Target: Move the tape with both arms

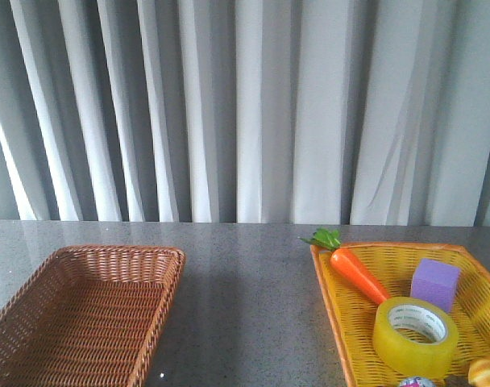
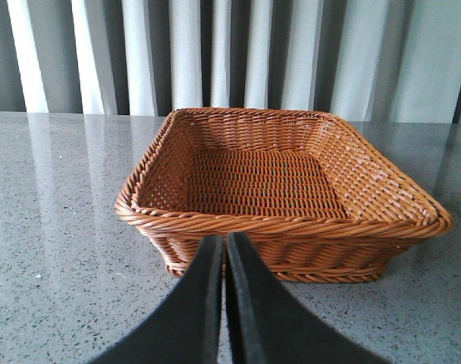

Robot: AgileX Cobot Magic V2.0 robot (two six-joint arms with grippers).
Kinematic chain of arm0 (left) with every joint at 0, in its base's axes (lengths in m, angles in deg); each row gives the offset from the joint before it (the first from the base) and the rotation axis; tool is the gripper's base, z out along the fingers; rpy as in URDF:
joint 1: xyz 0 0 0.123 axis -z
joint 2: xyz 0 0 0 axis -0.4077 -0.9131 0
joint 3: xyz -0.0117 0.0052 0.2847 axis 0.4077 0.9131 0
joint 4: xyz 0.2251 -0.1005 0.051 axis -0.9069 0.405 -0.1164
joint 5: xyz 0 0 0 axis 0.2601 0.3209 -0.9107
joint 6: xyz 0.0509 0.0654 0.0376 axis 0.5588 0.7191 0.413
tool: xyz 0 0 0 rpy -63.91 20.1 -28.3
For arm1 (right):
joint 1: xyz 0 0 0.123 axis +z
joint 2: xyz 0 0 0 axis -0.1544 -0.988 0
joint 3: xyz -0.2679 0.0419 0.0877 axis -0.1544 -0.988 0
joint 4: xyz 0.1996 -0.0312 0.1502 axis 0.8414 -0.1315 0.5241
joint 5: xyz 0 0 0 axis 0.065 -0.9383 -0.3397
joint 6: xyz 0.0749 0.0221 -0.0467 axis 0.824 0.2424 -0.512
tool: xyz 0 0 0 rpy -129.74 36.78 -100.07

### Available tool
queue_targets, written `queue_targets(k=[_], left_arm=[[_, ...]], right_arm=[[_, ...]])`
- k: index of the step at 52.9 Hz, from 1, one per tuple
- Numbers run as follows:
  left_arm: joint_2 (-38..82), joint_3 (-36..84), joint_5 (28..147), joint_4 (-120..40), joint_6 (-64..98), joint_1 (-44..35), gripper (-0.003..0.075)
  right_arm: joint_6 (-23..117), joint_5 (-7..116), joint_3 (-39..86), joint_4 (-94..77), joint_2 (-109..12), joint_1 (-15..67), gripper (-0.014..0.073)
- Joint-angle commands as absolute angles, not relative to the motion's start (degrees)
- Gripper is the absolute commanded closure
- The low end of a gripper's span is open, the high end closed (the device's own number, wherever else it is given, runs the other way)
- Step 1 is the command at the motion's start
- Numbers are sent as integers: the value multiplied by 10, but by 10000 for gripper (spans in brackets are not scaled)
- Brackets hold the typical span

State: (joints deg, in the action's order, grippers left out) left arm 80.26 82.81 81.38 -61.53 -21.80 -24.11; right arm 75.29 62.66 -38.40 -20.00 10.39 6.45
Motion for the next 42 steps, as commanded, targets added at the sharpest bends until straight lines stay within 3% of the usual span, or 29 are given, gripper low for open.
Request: queue_targets(k=[1,19,29,42], left_arm=[[812,814,772,-613,-221,-241,726],[812,814,772,-613,-221,-241,726],[812,814,772,-613,-221,-241,726],[812,814,772,-613,-221,-241,726]], right_arm=[[748,669,-386,-199,99,65,599],[749,676,-386,-192,99,65,599],[748,732,-382,-107,99,65,599],[738,644,-275,-90,77,65,531]])
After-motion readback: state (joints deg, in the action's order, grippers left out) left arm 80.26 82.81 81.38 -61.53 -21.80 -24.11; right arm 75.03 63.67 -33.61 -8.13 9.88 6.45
